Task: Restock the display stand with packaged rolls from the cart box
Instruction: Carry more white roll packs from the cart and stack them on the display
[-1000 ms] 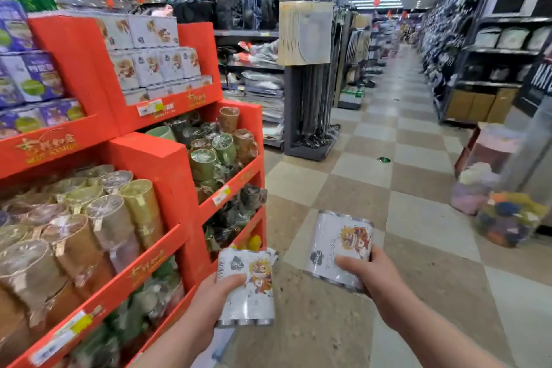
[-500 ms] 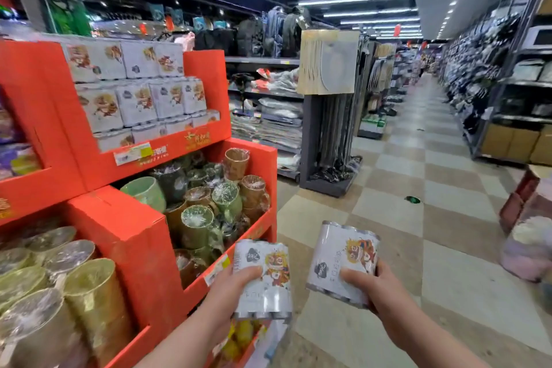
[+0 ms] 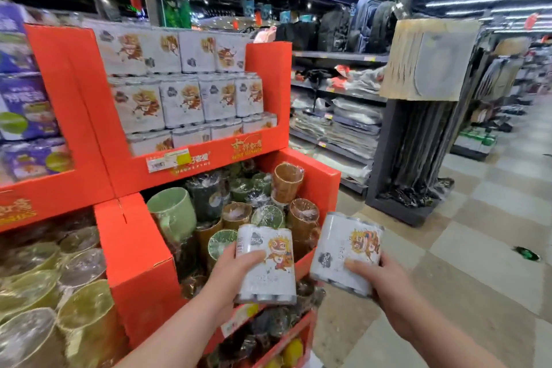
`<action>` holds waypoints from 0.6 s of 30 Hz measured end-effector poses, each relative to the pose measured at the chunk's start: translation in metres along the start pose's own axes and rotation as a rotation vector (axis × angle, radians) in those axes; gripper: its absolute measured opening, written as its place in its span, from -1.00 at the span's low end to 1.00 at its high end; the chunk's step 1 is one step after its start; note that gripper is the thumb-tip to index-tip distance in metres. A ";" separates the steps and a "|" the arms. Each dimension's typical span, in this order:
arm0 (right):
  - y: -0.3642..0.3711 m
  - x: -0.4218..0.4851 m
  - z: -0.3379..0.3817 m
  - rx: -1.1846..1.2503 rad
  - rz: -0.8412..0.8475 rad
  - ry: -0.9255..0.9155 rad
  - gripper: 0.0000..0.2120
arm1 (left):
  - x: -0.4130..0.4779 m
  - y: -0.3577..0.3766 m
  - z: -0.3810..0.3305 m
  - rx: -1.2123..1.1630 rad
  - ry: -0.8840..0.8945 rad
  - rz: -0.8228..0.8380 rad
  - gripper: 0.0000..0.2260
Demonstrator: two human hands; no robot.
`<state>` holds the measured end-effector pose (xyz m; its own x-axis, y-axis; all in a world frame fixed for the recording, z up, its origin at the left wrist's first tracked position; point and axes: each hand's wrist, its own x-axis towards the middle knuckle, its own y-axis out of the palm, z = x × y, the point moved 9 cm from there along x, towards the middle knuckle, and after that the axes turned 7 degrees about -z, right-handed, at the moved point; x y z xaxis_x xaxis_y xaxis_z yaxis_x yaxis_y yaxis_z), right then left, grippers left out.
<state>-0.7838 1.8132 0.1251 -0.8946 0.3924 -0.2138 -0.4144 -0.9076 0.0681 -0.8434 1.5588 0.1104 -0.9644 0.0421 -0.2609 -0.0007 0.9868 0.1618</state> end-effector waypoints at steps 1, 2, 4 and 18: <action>0.007 0.018 0.004 -0.009 0.029 0.006 -0.64 | 0.011 -0.003 -0.004 -0.005 0.016 -0.047 -0.73; 0.014 0.036 0.007 -0.019 0.060 0.007 -0.66 | 0.021 -0.005 -0.008 -0.011 0.026 -0.095 -0.73; 0.027 0.070 0.016 -0.031 0.126 0.008 -0.67 | 0.041 -0.007 -0.017 -0.031 0.041 -0.193 -0.75; 0.094 0.199 0.085 -0.047 0.497 -0.045 -0.51 | 0.121 0.012 -0.037 -0.063 0.076 -0.510 -0.75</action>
<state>-1.0150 1.8192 0.1715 -0.9886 -0.0840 -0.1248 0.0708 -0.9918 0.1068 -0.9704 1.5695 0.1160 -0.8538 -0.4557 -0.2517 -0.4894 0.8675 0.0896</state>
